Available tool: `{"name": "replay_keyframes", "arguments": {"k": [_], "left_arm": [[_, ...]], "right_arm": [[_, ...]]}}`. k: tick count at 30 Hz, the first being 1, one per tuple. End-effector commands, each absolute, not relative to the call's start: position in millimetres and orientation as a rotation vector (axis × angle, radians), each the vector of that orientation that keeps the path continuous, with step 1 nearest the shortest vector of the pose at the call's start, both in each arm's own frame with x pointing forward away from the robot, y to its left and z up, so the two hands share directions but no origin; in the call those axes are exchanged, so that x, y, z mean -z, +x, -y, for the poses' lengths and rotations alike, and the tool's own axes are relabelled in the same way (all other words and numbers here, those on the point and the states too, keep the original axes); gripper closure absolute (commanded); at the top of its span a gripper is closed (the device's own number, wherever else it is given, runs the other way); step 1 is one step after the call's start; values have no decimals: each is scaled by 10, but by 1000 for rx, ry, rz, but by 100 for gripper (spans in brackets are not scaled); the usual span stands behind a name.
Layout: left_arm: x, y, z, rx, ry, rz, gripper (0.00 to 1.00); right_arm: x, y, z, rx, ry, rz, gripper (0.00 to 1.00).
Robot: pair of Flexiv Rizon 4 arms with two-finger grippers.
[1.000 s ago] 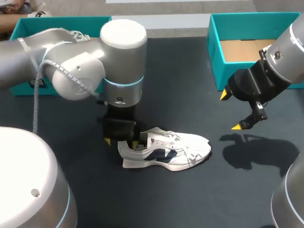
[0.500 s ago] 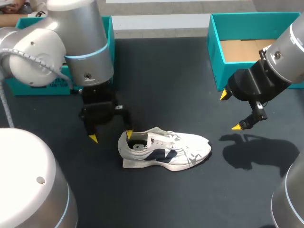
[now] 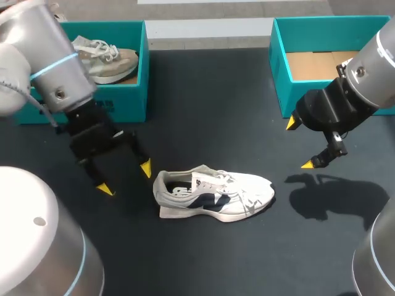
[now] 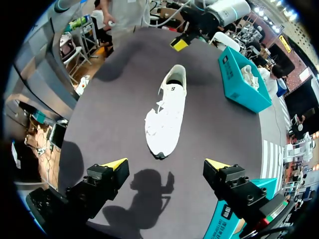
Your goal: Take the shoe out of the shoebox, open the shoe tongue, remove and reinsert the insole, then place the shoe into the shoebox
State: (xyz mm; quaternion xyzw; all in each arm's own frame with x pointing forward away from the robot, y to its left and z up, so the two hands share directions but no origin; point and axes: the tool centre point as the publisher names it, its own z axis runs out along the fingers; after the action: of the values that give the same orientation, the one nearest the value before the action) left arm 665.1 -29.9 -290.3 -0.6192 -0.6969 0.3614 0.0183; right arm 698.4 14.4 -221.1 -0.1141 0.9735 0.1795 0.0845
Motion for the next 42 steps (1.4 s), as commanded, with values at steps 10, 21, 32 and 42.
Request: {"name": "replay_keyframes", "arguments": {"k": [10, 21, 32, 42], "left_arm": [[2922, 6641, 79, -1509, -1319, 2448, 0], [2881, 6623, -118, -1738, -698, 2642, 0], [2979, 6784, -394, -1831, -289, 2641, 0], [3195, 6812, -495, -1736, -161, 2604, 0]], "right_arm": [[2221, 6983, -154, -531, -338, -2904, 0], [2221, 6983, -154, -531, -338, -2904, 0], [2221, 6983, -154, -531, -338, -2904, 0], [2221, 6983, -154, -531, -338, -2904, 0]]}}
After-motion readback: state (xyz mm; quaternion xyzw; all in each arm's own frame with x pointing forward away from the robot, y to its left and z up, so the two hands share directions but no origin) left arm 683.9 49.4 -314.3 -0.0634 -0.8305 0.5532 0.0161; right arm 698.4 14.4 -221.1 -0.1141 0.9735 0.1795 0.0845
